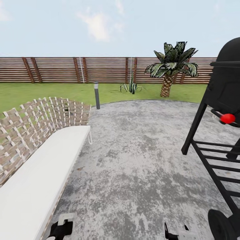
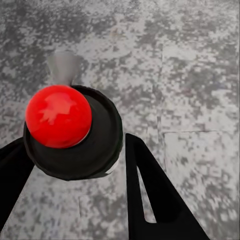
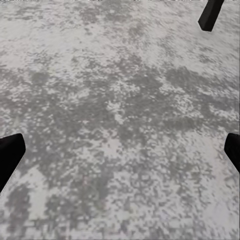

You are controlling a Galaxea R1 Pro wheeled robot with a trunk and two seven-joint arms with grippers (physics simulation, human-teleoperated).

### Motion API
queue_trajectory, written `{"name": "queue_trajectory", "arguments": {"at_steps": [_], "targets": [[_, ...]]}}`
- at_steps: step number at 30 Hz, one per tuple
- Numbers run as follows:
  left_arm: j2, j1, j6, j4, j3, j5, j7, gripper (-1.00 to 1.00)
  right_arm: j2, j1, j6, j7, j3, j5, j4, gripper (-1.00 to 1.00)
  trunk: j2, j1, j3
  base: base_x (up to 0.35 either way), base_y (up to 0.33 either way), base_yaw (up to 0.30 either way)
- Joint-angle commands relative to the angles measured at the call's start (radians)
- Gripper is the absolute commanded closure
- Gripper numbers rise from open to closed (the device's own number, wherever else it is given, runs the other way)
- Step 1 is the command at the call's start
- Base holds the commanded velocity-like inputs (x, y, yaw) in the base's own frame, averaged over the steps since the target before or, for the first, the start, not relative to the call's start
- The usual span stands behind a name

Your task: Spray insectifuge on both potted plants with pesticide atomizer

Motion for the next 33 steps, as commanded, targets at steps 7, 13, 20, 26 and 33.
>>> {"name": "queue_trajectory", "arguments": {"at_steps": [7, 13, 20, 26, 33], "targets": [[0.000, -0.001, -0.003, 0.001, 0.004, -0.011, 0.003, 1.00, 0.000, -0.001, -0.002, -0.004, 0.001, 0.003, 0.001, -1.00, 0.000, 0.000, -0.001, 0.339, 0.000, 0.000], [0.001, -0.001, -0.003, 0.001, 0.004, -0.011, 0.003, 1.00, 0.000, -0.001, -0.002, -0.004, 0.001, 0.003, 0.001, -1.00, 0.000, 0.000, -0.001, 0.339, 0.000, 0.000], [0.001, -0.001, -0.003, 0.001, 0.005, -0.011, 0.003, 1.00, 0.000, -0.001, -0.002, -0.004, 0.001, 0.003, 0.001, -1.00, 0.000, 0.000, -0.001, 0.339, -0.027, 0.000], [0.001, -0.001, -0.003, 0.001, 0.004, -0.011, 0.003, 1.00, 0.000, -0.001, -0.002, -0.003, 0.001, 0.003, 0.001, -1.00, 0.000, 0.000, -0.001, 0.339, -0.092, 0.000], [0.001, -0.001, -0.003, 0.001, 0.005, -0.011, 0.003, 1.00, 0.000, -0.001, -0.002, -0.003, 0.001, 0.003, 0.001, -1.00, 0.000, 0.000, -0.001, 0.339, -0.105, 0.000]]}}
